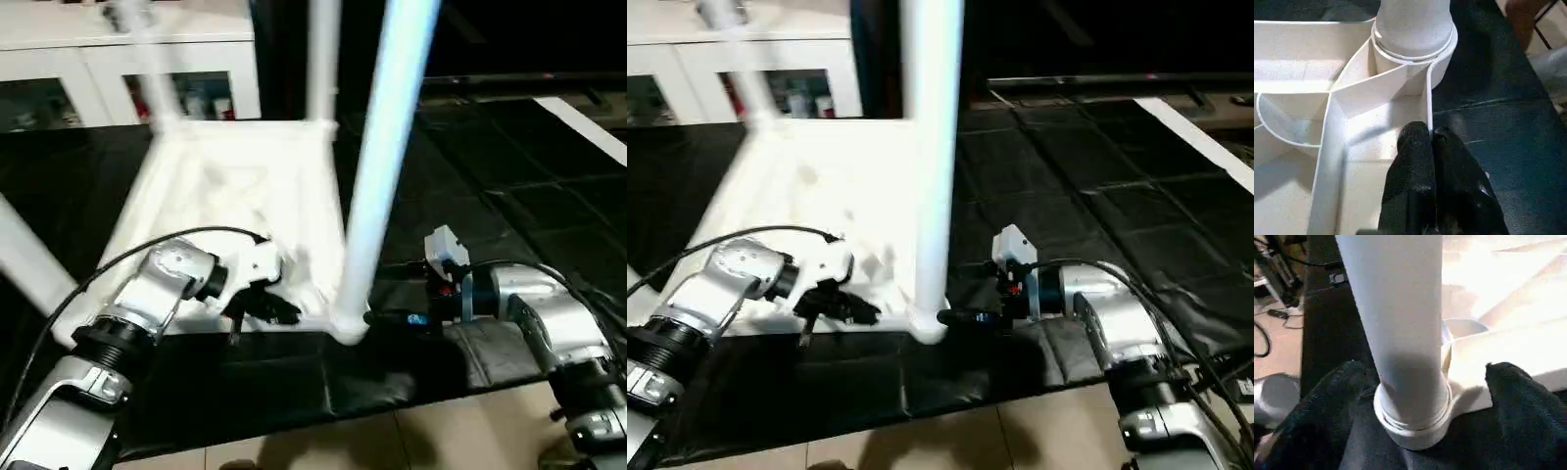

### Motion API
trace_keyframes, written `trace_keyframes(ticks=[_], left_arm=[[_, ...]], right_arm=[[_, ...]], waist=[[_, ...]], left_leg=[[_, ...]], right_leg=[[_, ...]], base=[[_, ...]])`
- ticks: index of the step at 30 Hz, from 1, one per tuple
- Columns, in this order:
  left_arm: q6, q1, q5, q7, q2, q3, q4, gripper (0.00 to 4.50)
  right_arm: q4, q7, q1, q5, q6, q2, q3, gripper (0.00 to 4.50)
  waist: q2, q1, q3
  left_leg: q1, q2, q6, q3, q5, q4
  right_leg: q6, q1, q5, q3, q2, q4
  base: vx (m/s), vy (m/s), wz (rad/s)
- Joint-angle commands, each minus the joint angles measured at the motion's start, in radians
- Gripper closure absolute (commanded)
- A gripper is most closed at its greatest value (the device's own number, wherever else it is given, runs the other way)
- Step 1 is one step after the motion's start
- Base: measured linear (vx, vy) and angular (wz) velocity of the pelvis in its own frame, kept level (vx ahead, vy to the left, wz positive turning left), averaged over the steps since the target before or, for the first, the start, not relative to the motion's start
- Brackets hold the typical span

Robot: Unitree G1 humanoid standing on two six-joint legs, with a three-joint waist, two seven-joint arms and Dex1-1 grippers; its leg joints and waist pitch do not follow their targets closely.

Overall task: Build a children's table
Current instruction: Rotate leg to tighten

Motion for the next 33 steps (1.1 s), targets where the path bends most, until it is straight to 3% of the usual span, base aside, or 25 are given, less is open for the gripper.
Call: trace_keyframes(ticks=[1, 5, 10, 15, 21, 29, 33], left_arm=[[-0.025, -0.011, 0.017, -0.026, -0.006, -0.031, -0.017, 4.50], [-0.053, -0.029, 0.025, -0.024, -0.009, -0.036, 0.015, 4.50], [-0.059, -0.032, 0.025, -0.029, -0.005, -0.037, 0.015, 4.50], [-0.066, -0.030, 0.027, -0.030, -0.002, -0.041, 0.013, 4.50], [-0.072, -0.030, 0.030, -0.029, -0.002, -0.041, 0.019, 4.50], [-0.078, -0.033, 0.034, -0.014, -0.006, -0.040, 0.034, 4.50], [0.015, -0.015, 0.016, 0.050, -0.028, -0.008, -0.005, 4.50]], right_arm=[[0.011, 0.027, -0.015, -0.011, -0.010, -0.007, 0.016, 0.65], [0.039, 0.077, -0.036, -0.005, -0.003, -0.003, 0.041, 1.00], [0.065, 0.087, -0.053, -0.007, -0.016, 0.006, 0.052, 1.44], [0.135, 0.069, -0.092, -0.022, -0.036, 0.034, 0.053, 1.84], [0.162, 0.066, -0.105, -0.023, -0.045, 0.044, 0.054, 2.44], [0.188, 0.089, -0.113, -0.012, -0.048, 0.061, 0.053, 2.55], [0.119, 0.066, -0.060, 0.013, -0.007, 0.054, 0.038, 2.55]], waist=[[-0.004, -0.006, -0.074], [-0.010, -0.006, -0.075], [-0.010, -0.007, -0.074], [-0.011, -0.008, -0.077], [-0.013, -0.007, -0.075], [-0.011, -0.008, -0.074], [-0.009, -0.005, -0.074]], left_leg=[[0.002, 0.031, 0.058, -0.003, -0.153, -0.065], [0.000, 0.029, 0.065, -0.002, -0.143, -0.063], [0.001, 0.030, 0.059, -0.002, -0.145, -0.064], [0.002, 0.032, 0.060, -0.002, -0.133, -0.063], [0.001, 0.031, 0.060, -0.001, -0.137, -0.063], [0.001, 0.031, 0.053, -0.002, -0.149, -0.064], [0.008, 0.032, 0.050, -0.001, -0.156, -0.063]], right_leg=[[-0.179, 0.060, -0.269, 0.060, -0.065, -0.065], [-0.170, 0.060, -0.283, 0.059, -0.066, -0.067], [-0.154, 0.058, -0.323, 0.059, -0.067, -0.069], [-0.175, 0.057, -0.280, 0.060, -0.067, -0.063], [-0.168, 0.058, -0.293, 0.061, -0.068, -0.064], [-0.161, 0.057, -0.320, 0.060, -0.068, -0.067], [-0.169, 0.054, -0.309, 0.062, -0.066, -0.066]], base=[[0.000, 0.000, 0.00], [0.000, 0.000, 0.00], [0.000, 0.000, 0.00], [0.000, 0.000, 0.00], [0.000, 0.000, 0.00], [0.000, 0.000, 0.00], [0.000, 0.000, 0.00]])
